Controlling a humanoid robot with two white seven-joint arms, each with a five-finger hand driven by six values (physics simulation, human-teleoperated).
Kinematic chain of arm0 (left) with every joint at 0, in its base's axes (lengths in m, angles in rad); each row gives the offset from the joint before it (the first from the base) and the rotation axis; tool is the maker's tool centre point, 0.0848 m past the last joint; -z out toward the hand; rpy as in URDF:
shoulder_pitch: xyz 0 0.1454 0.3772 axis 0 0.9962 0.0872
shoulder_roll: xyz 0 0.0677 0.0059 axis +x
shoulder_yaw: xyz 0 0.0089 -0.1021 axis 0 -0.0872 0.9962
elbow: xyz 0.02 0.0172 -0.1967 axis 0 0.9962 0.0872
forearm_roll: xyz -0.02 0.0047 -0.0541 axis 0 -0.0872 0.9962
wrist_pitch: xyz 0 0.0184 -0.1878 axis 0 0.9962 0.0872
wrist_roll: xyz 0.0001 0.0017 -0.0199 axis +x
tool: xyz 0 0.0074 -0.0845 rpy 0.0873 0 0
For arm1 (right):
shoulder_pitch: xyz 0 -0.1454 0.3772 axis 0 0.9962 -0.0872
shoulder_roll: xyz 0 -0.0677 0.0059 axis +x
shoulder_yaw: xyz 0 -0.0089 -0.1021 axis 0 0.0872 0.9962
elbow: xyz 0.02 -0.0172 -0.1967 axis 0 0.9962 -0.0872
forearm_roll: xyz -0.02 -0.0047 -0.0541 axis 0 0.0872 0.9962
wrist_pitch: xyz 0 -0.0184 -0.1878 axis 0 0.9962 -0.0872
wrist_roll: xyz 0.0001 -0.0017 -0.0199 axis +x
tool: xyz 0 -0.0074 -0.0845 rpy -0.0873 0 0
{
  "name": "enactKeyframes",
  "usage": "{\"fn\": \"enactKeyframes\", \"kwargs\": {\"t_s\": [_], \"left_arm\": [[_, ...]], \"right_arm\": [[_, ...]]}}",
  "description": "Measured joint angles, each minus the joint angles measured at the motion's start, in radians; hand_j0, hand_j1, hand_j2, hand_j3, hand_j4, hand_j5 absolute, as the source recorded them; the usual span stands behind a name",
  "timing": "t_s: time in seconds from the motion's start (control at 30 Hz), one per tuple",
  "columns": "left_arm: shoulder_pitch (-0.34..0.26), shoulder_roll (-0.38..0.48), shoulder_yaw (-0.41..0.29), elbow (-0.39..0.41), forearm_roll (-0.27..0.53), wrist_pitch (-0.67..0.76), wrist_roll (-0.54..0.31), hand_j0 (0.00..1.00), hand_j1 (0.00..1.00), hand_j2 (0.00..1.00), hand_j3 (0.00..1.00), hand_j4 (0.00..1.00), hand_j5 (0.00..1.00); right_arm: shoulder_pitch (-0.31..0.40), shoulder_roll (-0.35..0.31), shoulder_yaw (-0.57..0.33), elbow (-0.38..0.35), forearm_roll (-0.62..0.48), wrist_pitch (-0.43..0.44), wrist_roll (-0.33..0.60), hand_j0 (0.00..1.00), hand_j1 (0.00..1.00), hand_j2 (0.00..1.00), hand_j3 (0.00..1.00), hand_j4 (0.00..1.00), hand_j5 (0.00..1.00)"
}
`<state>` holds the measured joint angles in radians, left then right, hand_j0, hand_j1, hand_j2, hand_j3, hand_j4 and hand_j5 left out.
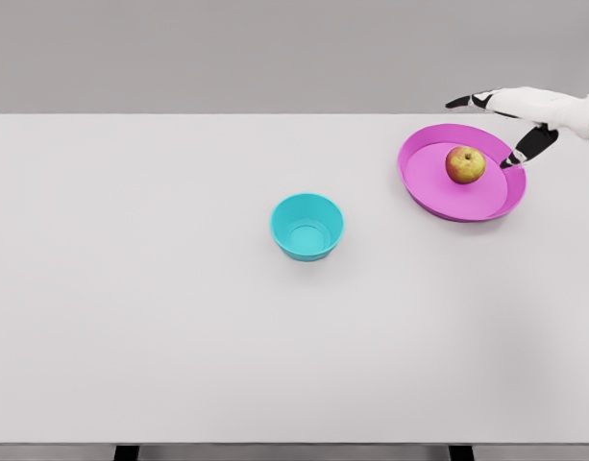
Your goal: Put the apple from the pink plate into the blue bowl with your right arm
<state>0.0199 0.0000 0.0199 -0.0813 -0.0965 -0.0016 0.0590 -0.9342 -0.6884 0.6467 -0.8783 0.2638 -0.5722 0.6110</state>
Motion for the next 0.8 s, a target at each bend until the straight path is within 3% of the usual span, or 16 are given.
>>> {"fn": "enactKeyframes", "kwargs": {"t_s": [0.13, 0.3, 0.8], "left_arm": [[0.000, 0.000, 0.000, 0.000, 0.000, 0.000, 0.000, 1.00, 1.00, 1.00, 1.00, 1.00, 1.00], [0.000, 0.000, 0.000, 0.000, 0.000, 0.000, 0.000, 1.00, 1.00, 1.00, 1.00, 1.00, 1.00], [0.000, 0.000, 0.000, 0.000, 0.000, 0.000, 0.000, 1.00, 1.00, 1.00, 1.00, 1.00, 1.00]], "right_arm": [[-0.035, 0.056, 0.053, 0.096, 0.025, -0.001, 0.000, 1.00, 1.00, 1.00, 1.00, 1.00, 1.00], [-0.043, 0.078, 0.078, 0.171, 0.055, 0.001, 0.000, 1.00, 1.00, 1.00, 1.00, 1.00, 1.00], [-0.112, 0.157, 0.085, 0.350, 0.150, 0.001, 0.000, 1.00, 1.00, 1.00, 1.00, 1.00, 1.00]]}}
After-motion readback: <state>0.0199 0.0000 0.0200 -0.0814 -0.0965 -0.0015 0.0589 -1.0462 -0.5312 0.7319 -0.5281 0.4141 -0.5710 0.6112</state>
